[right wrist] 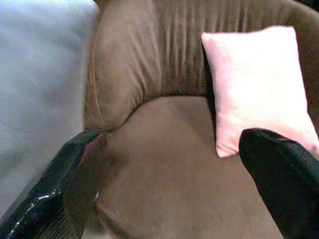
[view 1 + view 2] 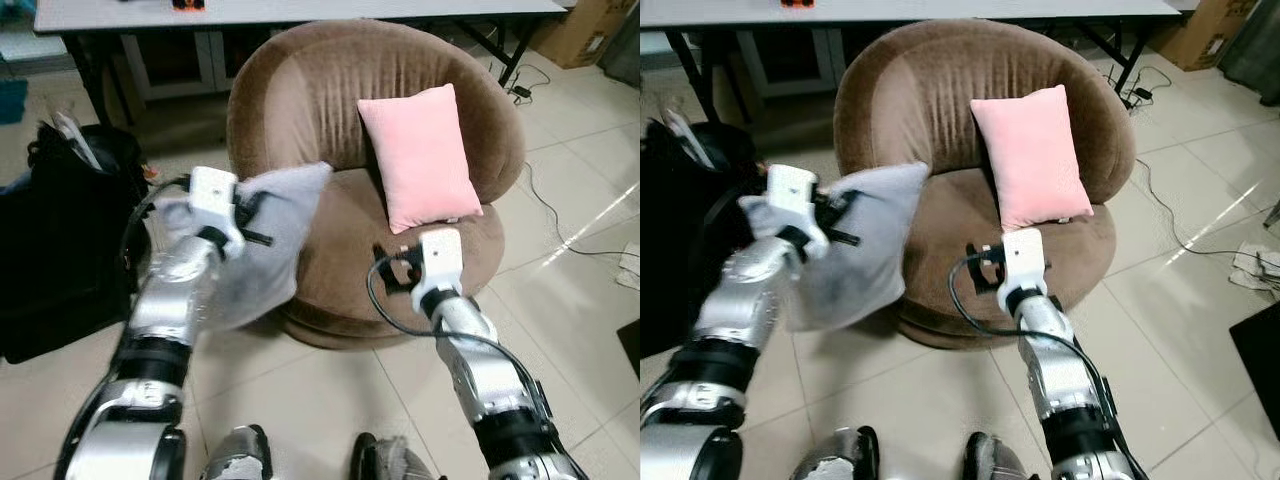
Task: Move the pillow to the sofa from floor
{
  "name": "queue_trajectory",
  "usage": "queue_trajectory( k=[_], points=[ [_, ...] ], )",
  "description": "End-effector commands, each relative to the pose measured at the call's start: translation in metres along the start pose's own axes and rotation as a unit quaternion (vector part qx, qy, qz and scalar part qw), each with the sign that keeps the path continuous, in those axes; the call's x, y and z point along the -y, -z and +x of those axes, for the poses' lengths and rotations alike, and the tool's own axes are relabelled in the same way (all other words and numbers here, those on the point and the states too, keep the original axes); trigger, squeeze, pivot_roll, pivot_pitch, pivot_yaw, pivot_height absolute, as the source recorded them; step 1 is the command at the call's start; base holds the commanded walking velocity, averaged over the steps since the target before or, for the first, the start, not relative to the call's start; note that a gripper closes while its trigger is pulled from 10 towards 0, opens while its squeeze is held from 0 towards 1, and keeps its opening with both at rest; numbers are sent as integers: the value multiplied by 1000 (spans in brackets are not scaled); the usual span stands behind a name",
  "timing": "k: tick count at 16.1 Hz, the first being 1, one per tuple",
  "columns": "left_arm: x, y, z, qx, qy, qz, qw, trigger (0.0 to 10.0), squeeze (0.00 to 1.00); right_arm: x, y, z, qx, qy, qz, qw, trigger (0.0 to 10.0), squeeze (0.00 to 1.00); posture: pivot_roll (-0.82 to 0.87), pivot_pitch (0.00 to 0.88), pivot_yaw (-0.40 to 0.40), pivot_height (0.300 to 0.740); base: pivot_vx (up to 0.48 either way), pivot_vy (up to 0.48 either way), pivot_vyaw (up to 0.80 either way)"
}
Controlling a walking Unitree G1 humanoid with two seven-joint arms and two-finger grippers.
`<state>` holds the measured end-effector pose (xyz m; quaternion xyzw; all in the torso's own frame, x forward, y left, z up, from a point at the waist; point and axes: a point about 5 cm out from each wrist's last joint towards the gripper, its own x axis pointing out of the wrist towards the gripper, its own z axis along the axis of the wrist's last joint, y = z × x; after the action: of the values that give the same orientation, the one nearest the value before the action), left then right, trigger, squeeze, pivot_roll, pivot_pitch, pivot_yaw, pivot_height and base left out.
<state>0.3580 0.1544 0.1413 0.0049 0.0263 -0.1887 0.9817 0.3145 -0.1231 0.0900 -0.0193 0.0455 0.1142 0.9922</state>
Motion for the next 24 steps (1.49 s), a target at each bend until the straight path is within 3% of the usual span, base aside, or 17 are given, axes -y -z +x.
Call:
queue_trajectory(
  k=[1,4,8,19,24],
  points=[
    [9,-13,7,22,26,15,999,0,0,2,3,0,-4,11,1,1000,10000,0,-45,101,-32,740,0,0,0],
    [16,-16,15,15,54,22,998,0,0,-5,7,-1,-3,26,19,999,10000,0,-95,99,9,740,0,0,0],
    [20,-22,23,24,63,23,997,0,0,1,13,-9,-8,42,17,999,10000,0,-104,95,1,740,0,0,0],
    [19,-16,22,31,50,33,998,0,0,-7,13,-6,-15,17,11,1000,10000,0,-89,105,-24,740,0,0,0],
    [20,-11,21,25,46,33,998,0,0,-8,17,-9,-22,11,10,1000,10000,0,-86,104,-36,740,480,0,0]
  ],
)
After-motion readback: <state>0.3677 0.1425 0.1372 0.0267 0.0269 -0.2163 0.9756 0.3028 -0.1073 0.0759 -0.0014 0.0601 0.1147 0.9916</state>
